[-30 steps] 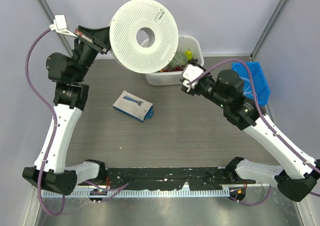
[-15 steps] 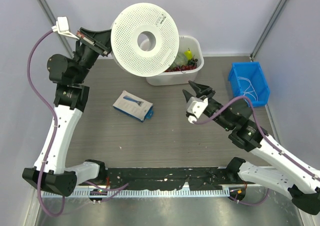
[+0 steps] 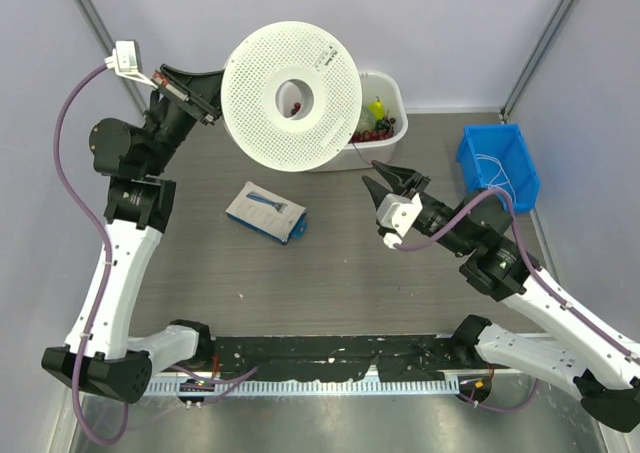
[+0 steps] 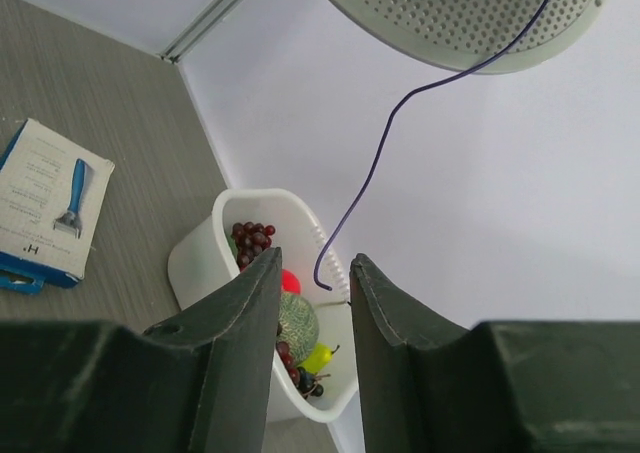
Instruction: Wrap the cables
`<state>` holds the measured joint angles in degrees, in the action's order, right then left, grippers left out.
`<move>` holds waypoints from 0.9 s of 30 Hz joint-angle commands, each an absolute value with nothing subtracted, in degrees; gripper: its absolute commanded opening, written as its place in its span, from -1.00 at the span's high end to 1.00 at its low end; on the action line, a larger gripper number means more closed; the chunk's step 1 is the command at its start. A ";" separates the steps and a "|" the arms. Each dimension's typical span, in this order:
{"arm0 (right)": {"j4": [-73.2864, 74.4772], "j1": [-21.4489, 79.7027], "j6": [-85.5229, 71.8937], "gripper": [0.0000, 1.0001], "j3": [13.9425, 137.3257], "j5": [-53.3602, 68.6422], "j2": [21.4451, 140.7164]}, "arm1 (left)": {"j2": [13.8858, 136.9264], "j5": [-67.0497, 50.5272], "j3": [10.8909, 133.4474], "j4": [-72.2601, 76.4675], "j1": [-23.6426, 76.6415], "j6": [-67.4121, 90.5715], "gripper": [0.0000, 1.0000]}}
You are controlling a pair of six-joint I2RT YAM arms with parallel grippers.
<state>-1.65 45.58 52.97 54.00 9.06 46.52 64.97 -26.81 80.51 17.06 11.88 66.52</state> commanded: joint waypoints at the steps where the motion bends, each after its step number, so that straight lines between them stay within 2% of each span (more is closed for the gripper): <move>1: -1.93 44.82 52.12 0.23 56.60 8.35 47.46 | 62.32 -28.03 79.98 22.85 11.87 68.55 1.00; 5: -1.41 44.74 52.73 0.24 55.99 8.00 47.37 | 61.70 -28.74 79.19 22.85 11.87 68.55 1.00; 10: -1.23 44.65 53.70 0.36 55.90 6.16 47.90 | 61.61 -28.57 79.28 23.12 11.87 68.82 1.00; 27: 2.46 44.56 54.32 0.47 56.25 5.89 48.16 | 61.08 -28.48 79.10 23.38 11.87 68.91 1.00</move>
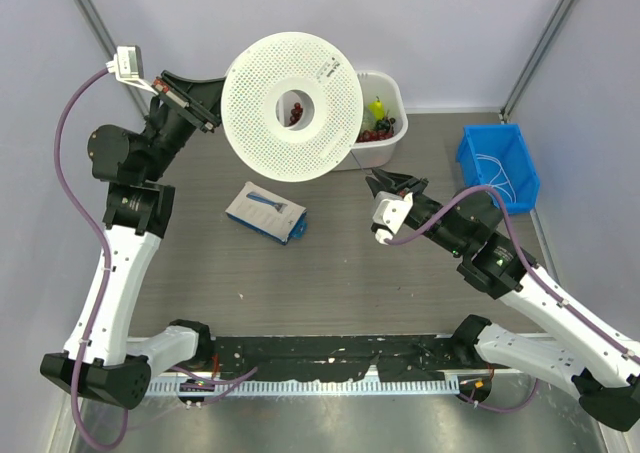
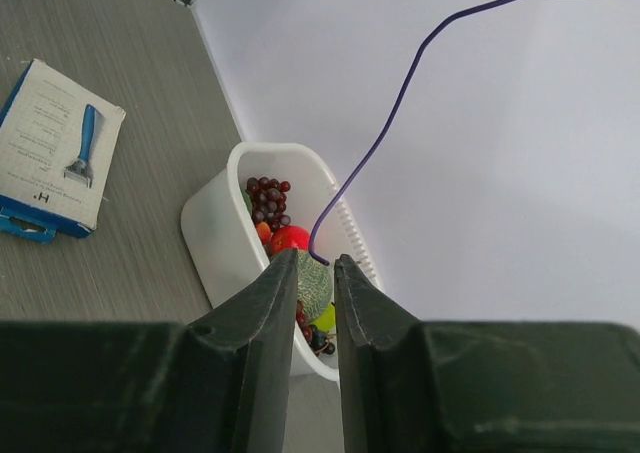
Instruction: Wrap the cables
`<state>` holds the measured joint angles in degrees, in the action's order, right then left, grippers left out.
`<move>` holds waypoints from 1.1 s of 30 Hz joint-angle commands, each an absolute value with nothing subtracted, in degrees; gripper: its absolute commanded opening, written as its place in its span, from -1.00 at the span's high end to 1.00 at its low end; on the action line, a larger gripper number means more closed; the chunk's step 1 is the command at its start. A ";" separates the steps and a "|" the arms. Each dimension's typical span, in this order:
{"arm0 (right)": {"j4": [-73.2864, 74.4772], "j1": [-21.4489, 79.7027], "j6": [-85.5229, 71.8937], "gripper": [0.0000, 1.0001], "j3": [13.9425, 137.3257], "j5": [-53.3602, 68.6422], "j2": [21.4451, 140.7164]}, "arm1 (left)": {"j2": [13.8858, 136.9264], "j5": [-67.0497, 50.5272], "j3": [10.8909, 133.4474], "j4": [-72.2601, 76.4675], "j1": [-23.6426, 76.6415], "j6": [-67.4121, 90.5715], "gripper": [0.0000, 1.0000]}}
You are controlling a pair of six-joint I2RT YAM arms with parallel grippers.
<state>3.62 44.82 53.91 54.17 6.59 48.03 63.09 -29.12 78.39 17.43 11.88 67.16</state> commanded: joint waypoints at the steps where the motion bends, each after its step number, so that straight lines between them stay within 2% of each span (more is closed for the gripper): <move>1: 2.37 44.56 54.32 0.47 56.25 6.06 48.16 | 61.08 -28.48 79.10 23.38 11.87 68.91 1.00; 33: 0.35 44.47 53.17 0.44 57.30 8.00 49.04 | 61.52 -28.21 79.01 22.85 11.87 68.64 1.00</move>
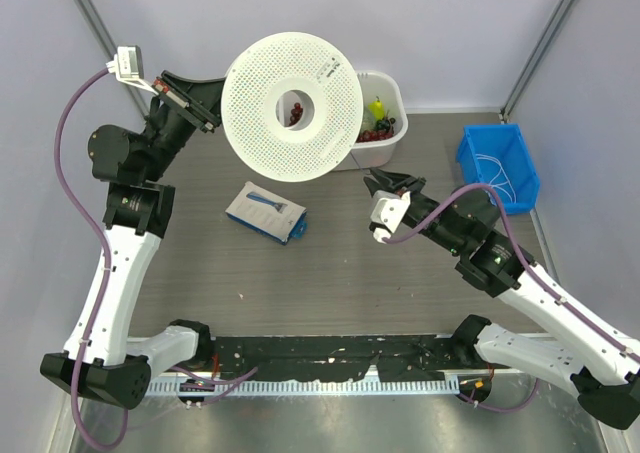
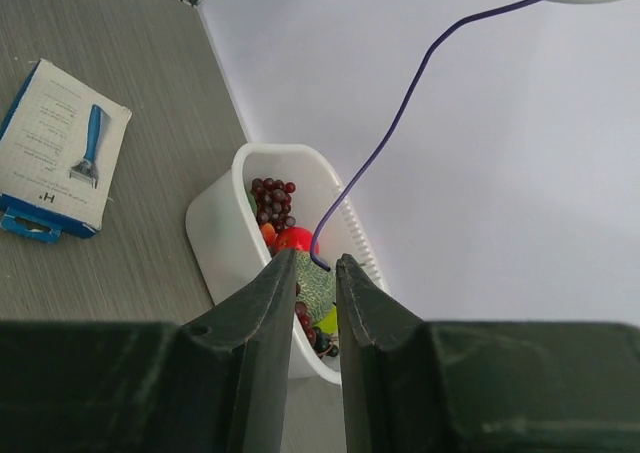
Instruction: Wrap the cables
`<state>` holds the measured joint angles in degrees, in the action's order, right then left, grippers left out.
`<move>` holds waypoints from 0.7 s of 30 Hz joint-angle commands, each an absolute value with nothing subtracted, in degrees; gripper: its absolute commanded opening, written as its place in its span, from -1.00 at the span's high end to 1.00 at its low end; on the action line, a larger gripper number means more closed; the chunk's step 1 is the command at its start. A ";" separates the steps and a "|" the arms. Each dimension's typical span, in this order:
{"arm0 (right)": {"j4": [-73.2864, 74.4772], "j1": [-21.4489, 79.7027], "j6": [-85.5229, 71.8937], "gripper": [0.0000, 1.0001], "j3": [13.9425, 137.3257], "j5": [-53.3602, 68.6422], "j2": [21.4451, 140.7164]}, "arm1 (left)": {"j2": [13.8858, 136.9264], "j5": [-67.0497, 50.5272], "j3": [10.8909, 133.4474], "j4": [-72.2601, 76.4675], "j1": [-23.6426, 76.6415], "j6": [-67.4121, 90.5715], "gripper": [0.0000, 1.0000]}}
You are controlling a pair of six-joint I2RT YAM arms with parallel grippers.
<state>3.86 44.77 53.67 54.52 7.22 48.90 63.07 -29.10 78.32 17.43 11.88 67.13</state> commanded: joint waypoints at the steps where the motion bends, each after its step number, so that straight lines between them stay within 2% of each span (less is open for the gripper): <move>1: 0.35 44.56 53.17 0.44 57.39 8.00 49.13 | 61.61 -28.21 79.01 22.85 11.87 68.64 1.00; 14: 0.35 44.56 53.26 0.53 57.48 8.35 49.66 | 61.79 -28.13 79.19 22.85 11.87 68.73 1.00; 16: 0.35 44.56 53.35 0.59 57.39 8.35 49.66 | 61.87 -28.21 79.19 22.85 11.95 68.82 1.00; 18: 0.53 44.56 53.52 0.72 57.39 8.44 49.66 | 61.96 -28.13 79.19 22.85 11.87 68.82 1.00; 20: 0.79 44.47 53.79 0.98 57.39 8.53 49.66 | 61.79 -28.04 79.10 22.68 11.87 68.82 1.00; 21: 0.88 44.56 53.79 0.99 57.31 8.53 49.66 | 61.96 -27.95 79.19 22.59 11.95 68.82 1.00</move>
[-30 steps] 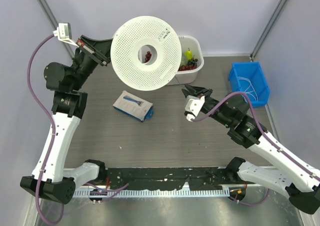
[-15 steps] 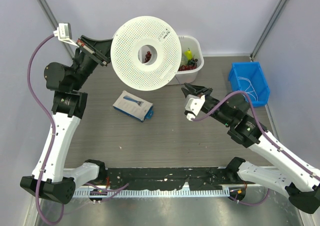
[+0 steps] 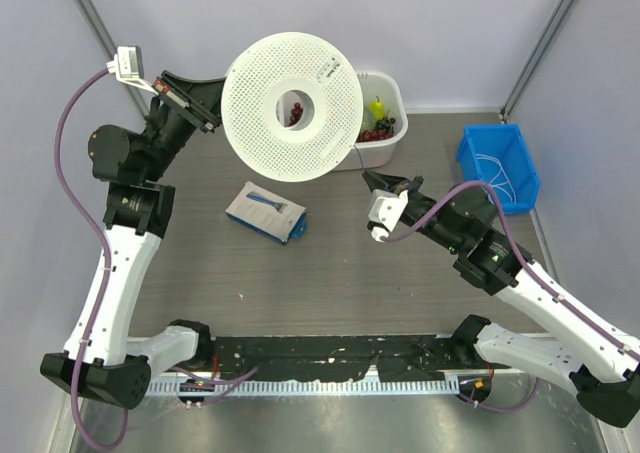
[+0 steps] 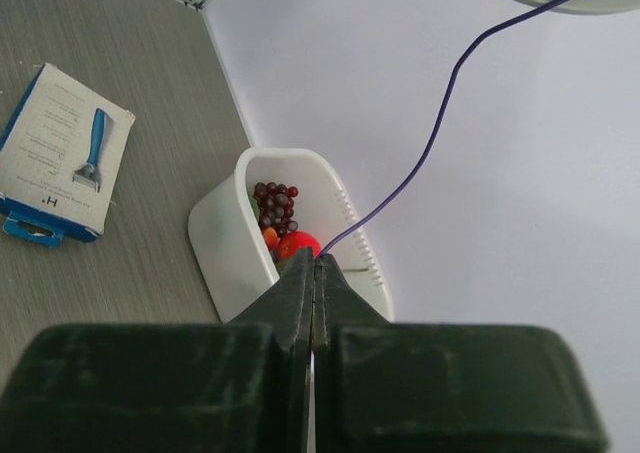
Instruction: Wrap the cables
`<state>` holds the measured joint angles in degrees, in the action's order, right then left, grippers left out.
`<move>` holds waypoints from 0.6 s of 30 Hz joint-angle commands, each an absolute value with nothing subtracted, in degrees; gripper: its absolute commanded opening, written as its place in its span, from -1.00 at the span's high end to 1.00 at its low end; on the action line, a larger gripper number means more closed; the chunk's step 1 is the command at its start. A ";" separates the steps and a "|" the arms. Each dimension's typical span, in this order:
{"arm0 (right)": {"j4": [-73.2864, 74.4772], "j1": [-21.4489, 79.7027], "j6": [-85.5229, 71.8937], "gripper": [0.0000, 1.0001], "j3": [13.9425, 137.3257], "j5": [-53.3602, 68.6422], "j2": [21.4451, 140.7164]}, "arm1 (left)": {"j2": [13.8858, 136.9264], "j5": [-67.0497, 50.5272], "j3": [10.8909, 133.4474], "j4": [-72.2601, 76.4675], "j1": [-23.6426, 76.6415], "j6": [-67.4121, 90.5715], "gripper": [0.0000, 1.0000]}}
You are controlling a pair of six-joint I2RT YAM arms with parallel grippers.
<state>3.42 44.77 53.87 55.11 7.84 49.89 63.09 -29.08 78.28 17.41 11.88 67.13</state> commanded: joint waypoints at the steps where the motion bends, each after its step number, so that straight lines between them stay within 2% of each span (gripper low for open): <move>1: 0.97 44.56 53.62 0.99 57.30 8.53 49.75 | 61.96 -27.78 79.10 22.41 11.95 68.73 1.00; 10: 13.17 44.91 44.92 0.99 58.98 16.17 49.22 | 63.36 -17.59 78.57 7.32 11.87 64.16 1.00; 18: 15.72 49.91 32.45 0.99 59.85 18.71 51.23 | 67.93 -12.22 79.89 -5.96 12.74 62.40 1.00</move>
